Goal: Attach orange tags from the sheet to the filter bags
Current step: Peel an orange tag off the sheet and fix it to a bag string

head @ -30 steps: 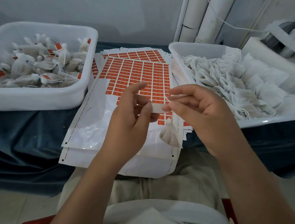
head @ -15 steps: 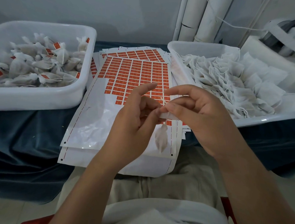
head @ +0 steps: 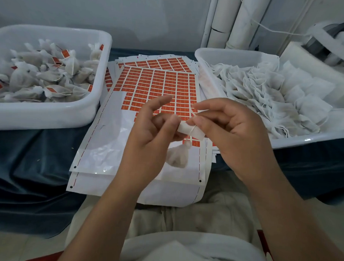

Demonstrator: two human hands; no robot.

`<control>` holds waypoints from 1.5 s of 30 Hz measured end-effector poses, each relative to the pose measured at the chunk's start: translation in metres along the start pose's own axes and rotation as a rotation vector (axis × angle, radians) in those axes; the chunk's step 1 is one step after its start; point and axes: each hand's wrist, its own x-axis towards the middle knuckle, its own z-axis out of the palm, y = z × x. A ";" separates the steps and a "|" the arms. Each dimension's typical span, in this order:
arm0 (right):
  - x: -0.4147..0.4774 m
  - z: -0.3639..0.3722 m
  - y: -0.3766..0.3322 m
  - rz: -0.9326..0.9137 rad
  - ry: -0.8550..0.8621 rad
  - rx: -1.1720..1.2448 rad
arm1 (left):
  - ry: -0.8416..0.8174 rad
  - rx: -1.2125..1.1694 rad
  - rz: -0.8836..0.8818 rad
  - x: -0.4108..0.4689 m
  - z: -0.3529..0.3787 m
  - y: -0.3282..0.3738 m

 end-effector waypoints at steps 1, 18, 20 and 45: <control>0.000 0.001 0.000 -0.005 0.006 0.015 | 0.028 -0.073 -0.104 0.000 0.002 0.002; 0.001 0.002 0.008 0.002 0.062 0.099 | -0.099 0.041 -0.302 0.001 0.000 -0.003; 0.000 0.003 0.007 0.002 0.064 0.117 | -0.090 -0.154 -0.424 0.003 0.002 -0.005; 0.001 0.006 0.006 0.035 -0.080 0.047 | -0.233 -0.318 -0.591 0.005 -0.004 -0.012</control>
